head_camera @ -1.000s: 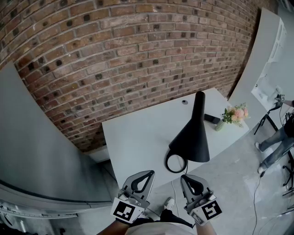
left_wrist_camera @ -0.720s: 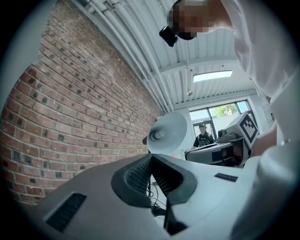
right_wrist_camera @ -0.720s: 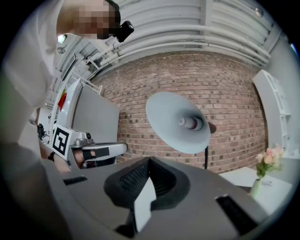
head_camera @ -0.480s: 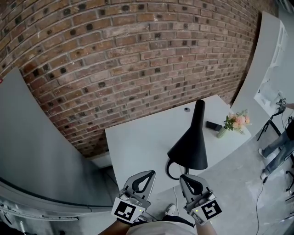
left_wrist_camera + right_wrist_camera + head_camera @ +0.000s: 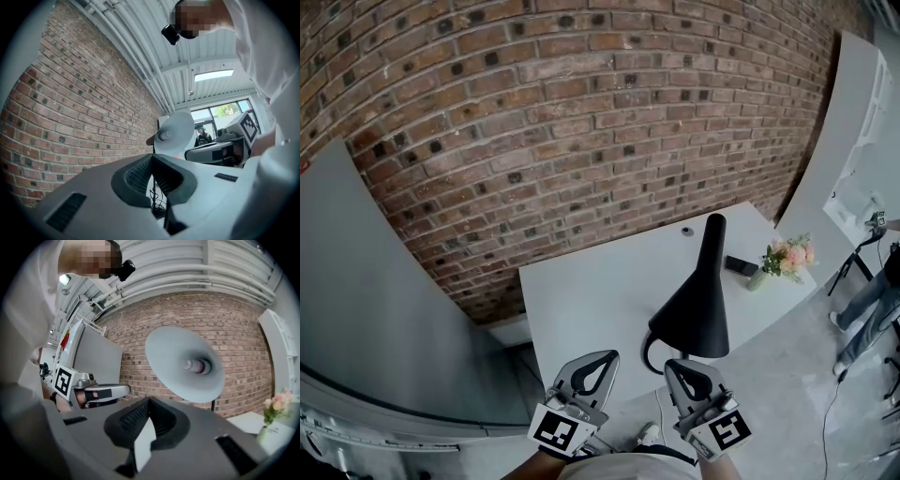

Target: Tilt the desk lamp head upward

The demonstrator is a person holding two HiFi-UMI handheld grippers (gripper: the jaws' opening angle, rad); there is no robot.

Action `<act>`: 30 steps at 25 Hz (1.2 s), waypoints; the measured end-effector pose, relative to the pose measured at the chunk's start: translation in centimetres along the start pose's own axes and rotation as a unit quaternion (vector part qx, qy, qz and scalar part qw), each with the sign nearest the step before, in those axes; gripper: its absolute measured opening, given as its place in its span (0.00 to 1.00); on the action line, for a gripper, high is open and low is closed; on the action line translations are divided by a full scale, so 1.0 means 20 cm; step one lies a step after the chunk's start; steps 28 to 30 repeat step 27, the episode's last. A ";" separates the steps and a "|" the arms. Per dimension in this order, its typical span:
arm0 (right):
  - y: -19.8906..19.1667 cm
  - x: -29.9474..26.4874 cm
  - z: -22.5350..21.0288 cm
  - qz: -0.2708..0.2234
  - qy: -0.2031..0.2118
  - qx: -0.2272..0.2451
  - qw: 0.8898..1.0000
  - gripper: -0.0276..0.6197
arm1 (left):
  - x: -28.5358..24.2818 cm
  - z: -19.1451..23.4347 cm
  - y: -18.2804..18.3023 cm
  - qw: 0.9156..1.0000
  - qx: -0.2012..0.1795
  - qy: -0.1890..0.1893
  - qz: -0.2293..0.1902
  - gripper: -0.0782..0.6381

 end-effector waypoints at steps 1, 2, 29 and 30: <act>0.00 -0.01 0.00 0.001 0.001 0.001 1.000 0.06 | 0.00 0.00 0.00 1.000 0.001 0.001 0.000 0.11; 0.00 -0.01 0.00 0.002 0.003 0.002 1.000 0.06 | 0.00 0.01 0.00 1.000 0.001 0.001 0.001 0.11; -0.05 0.04 -0.04 0.020 -0.022 -0.009 1.000 0.06 | -0.08 -0.04 -0.05 0.999 0.012 -0.031 0.006 0.11; -0.05 0.04 -0.04 0.020 -0.022 -0.009 1.000 0.06 | -0.08 -0.04 -0.05 0.999 0.012 -0.031 0.006 0.11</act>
Point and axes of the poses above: the fingertips, and each gripper's own axes: x backward along the fingers, z to its left, y out of its top, the point moved 5 cm from there along x, backward along the fingers, and after that the axes turned 15 degrees about z, right-handed, at the moved point
